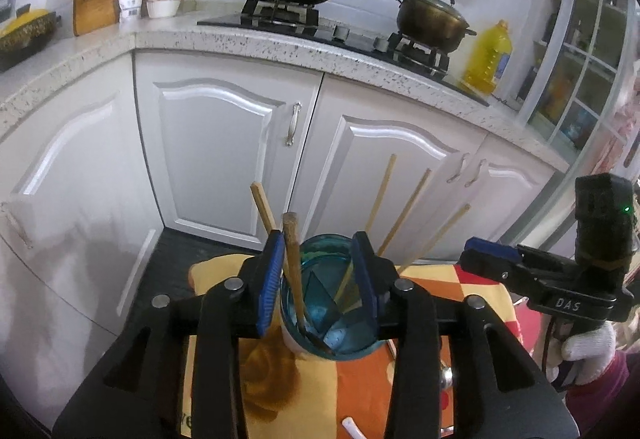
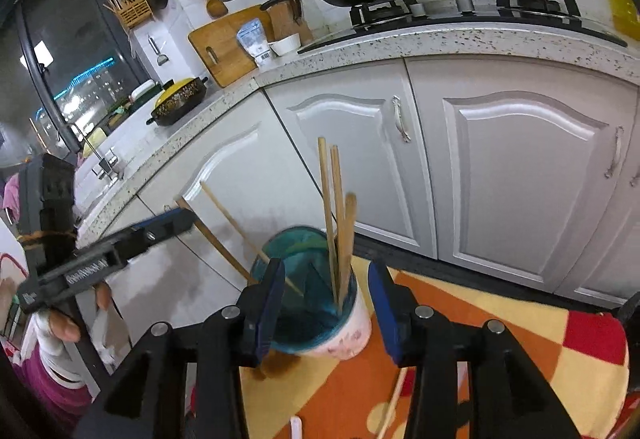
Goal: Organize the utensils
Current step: 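Lower both chopsticks into the floral holder and open both grippers, then move both open grippers back over the utensils on the cloth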
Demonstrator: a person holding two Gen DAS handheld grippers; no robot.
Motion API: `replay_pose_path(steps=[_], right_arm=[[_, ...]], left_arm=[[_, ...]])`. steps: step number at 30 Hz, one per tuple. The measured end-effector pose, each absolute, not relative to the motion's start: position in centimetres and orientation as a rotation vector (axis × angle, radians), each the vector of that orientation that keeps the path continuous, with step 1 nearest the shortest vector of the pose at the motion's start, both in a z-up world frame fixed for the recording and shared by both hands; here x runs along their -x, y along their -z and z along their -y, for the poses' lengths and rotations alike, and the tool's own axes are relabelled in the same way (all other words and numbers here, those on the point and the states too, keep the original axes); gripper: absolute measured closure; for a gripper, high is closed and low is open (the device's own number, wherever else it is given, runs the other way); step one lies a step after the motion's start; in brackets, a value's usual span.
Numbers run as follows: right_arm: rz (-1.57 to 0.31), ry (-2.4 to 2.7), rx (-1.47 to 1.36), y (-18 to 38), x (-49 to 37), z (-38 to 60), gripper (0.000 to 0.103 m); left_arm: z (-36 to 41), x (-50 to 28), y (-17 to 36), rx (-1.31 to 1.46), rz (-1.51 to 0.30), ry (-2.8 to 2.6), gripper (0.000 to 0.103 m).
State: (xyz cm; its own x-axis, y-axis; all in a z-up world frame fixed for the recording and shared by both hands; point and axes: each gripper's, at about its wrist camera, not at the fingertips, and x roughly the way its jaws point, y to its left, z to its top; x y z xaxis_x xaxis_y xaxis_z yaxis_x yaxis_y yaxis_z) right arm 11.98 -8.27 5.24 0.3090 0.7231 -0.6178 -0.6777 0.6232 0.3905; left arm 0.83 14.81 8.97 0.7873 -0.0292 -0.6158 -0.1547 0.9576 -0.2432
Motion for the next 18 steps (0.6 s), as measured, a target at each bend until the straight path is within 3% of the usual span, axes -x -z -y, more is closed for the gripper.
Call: replay_pose_path(steps=[3, 18], right_arm=[[-0.856, -0.901, -0.036, -5.0, -11.0, 9.3, 0.062], [-0.906, -0.736, 0.023, -1.2, -7.5, 14.6, 0.062]], left_arm=[[-14.1, 0.5, -9.3, 0.285, -0.650, -0.066, 0.060], [-8.6, 2.4, -4.4, 0.237, -0.756, -0.069, 0.055]])
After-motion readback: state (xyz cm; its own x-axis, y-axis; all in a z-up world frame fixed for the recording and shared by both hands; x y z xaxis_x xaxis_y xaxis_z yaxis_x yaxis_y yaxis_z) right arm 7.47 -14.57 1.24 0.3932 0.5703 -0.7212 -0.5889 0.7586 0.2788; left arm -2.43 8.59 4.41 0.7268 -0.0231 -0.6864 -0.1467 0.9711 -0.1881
